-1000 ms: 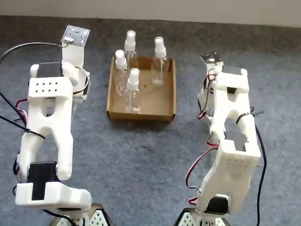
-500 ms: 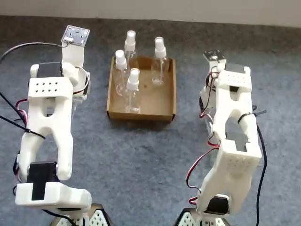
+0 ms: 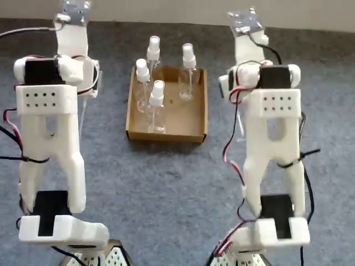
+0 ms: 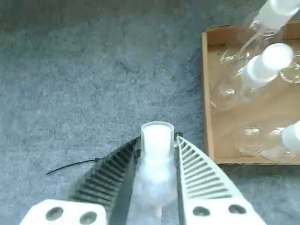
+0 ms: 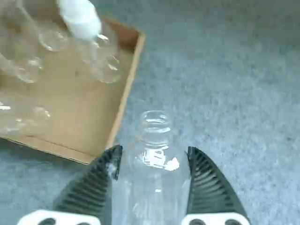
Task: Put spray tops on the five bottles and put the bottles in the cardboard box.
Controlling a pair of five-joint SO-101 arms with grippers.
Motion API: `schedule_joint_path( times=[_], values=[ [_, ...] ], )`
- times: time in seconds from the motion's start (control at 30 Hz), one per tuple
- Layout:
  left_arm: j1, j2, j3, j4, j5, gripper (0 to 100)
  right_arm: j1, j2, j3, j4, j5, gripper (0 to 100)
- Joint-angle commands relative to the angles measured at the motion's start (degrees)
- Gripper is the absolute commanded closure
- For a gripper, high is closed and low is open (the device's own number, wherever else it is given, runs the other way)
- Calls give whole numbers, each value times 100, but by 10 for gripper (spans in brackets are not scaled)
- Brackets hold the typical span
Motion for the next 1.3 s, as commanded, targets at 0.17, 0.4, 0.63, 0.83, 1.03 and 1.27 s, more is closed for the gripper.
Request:
schedule_joint_path(
  times=[0.17,0.4,0.63,0.83,1.03,1.27],
  values=[
    [980,-295,-1912,835,334,947,-1279,-2220,2431,-1824,-299,936],
    [1112,-303,-2563,826,932,947,-2088,-4198,5420,-4013,-299,937],
    [1385,-303,-3864,844,1046,947,-2457,-5314,6897,-4743,-290,985],
    [2255,-303,-4549,835,1020,947,-2932,-5376,7064,-4743,-255,985],
    [2712,-295,-5007,844,1037,947,-2941,-5446,7310,-4945,-387,990],
    [2738,-312,-5569,1266,1046,947,-2765,-7451,8945,-6141,-791,991]
  ],
)
